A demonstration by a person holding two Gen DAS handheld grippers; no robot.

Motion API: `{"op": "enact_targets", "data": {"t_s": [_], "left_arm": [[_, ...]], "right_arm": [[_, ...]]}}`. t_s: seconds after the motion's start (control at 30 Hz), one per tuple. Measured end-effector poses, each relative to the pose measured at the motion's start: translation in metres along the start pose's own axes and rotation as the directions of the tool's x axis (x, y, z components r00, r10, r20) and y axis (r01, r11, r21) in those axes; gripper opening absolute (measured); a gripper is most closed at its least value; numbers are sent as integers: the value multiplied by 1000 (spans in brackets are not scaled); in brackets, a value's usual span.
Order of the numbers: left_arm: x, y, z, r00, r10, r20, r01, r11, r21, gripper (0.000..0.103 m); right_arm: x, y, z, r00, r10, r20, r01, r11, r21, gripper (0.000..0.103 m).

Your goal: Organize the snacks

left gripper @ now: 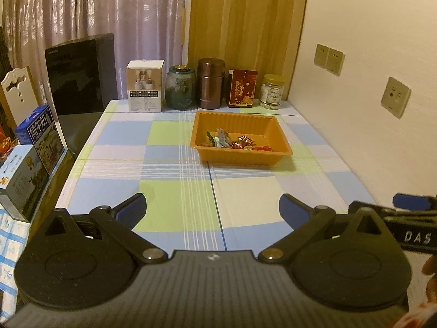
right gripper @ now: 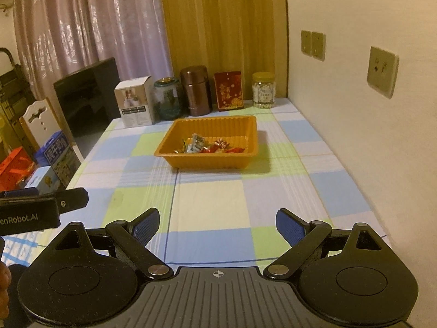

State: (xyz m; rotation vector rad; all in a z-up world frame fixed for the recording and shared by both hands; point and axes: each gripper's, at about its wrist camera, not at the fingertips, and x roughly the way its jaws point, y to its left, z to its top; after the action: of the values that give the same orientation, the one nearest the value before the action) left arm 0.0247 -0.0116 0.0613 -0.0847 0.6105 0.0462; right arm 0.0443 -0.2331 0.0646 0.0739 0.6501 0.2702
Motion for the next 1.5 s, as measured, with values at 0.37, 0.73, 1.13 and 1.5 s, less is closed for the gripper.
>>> {"op": "enact_targets", "data": {"t_s": [0.37,0.73,1.13,1.5], "left_arm": [[-26,-2,-7,1000,-1,18,1,1000,3,103],[-26,0,-11,1000,-1,12,1,1000,1,103],[-24,0,-15,1000,-4,6,4,1000,4,103],[-23,-1,-15,1000,-4,5,4,1000,6,103]], "right_arm": [[-38,5,-5,999,-3,49,4,1000,-24,92],[-39,11,-5,999,13,49,-12,1000,-11,92],[-35,12,-11,999,5,35,-5,1000,-7,92],[-35,10,-11,999,0,38,0,1000,2,92]]}}
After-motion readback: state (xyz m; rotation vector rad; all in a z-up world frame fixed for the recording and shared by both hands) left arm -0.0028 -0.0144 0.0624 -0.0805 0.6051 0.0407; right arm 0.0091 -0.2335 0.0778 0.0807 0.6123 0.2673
